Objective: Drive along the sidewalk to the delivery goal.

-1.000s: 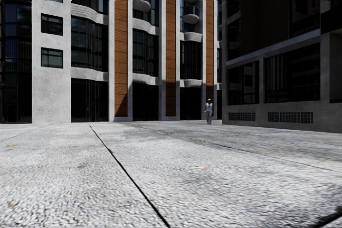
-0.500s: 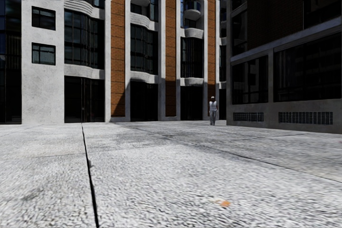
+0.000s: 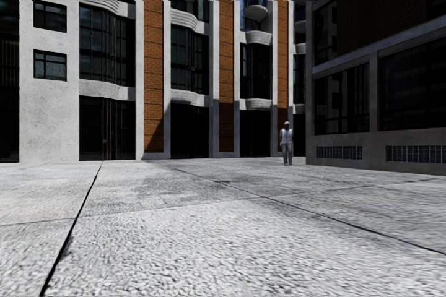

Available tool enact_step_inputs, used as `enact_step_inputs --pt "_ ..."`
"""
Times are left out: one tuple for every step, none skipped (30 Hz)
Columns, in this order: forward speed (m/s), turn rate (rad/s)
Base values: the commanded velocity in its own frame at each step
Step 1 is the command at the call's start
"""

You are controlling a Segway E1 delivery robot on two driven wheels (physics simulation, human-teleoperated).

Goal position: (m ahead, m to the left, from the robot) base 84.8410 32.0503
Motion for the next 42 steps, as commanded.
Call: enact_step_inputs --pt "2.00 0.26" --pt "2.00 0.26" --pt "2.00 0.26" --pt "2.00 0.26" --pt "2.00 0.26" --pt "2.00 0.26" --pt "2.00 0.26" --pt "2.00 0.26" --pt "2.00 0.26" --pt "2.00 0.26" --pt "2.00 0.26" --pt "2.00 0.26" --pt "2.00 0.26" --pt "2.00 0.26" --pt "2.00 0.26" --pt "2.00 0.26" --pt "2.00 0.26" --pt "2.00 0.26" --pt "2.00 0.26" --pt "2.00 0.26" --pt "2.00 0.21" --pt "2.00 0.17" --pt "2.00 0.04" --pt "2.00 0.04" --pt "2.00 0.00" --pt "2.00 0.00" --pt "2.00 0.00" --pt "2.00 0.00" --pt "2.00 0.00" --pt "2.00 0.00" --pt "2.00 0.00" --pt "2.00 0.00" --pt "2.00 0.00" --pt "2.00 0.00" --pt "2.00 0.00" --pt "2.00 0.00" --pt "2.00 0.00" --pt "2.00 0.00" --pt "2.00 0.00" --pt "2.00 0.00" --pt "2.00 0.00" --pt "2.00 0.00"
